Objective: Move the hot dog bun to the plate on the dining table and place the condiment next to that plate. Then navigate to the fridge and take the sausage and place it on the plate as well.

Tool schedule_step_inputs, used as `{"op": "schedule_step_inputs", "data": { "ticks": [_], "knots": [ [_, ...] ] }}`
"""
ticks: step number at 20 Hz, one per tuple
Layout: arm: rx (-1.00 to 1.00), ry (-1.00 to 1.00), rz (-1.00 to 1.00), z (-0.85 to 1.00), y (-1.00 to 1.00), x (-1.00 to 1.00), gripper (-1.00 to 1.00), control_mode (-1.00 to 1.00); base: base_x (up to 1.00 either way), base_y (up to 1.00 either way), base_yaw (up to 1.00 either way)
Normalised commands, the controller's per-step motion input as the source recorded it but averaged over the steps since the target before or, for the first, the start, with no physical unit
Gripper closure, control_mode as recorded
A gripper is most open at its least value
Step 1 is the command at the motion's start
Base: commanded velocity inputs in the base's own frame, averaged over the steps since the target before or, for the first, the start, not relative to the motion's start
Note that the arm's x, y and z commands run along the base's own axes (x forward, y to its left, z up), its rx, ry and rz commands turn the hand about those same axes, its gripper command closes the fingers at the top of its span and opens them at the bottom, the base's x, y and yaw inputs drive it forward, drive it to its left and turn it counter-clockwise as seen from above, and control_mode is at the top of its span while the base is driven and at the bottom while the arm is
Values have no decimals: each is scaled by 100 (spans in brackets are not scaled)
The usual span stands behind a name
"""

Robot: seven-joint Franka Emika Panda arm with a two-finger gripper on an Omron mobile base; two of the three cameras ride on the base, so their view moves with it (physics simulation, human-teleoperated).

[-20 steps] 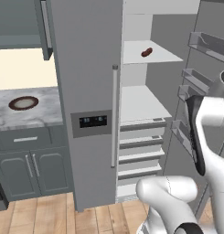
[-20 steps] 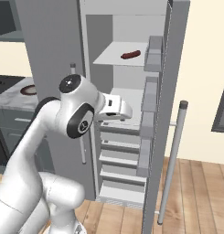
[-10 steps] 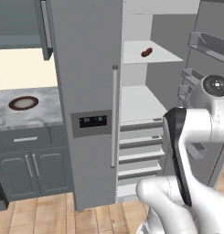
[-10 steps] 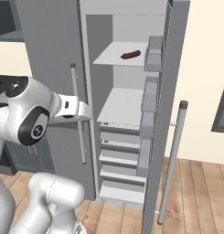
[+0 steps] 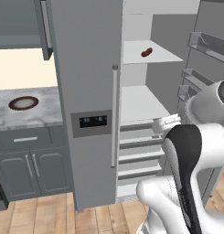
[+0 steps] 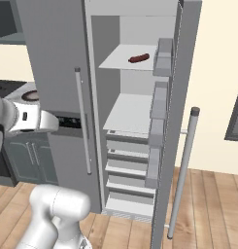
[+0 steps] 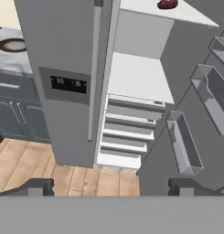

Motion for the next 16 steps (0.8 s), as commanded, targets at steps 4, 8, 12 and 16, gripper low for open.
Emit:
{"op": "schedule_step_inputs", "data": {
  "ticks": [4,8,12,16],
  "knots": [
    [23,-2,3,60,-2,-59,-100,-100,0,0,0],
    [11,-5,-10,18,-13,-64,-100,-100,0,0,0],
    [1,0,-9,0,0,-24,-100,-100,0,0,0],
    [0,3,0,0,0,3,-100,-100,0,0,0]
  ]
}}
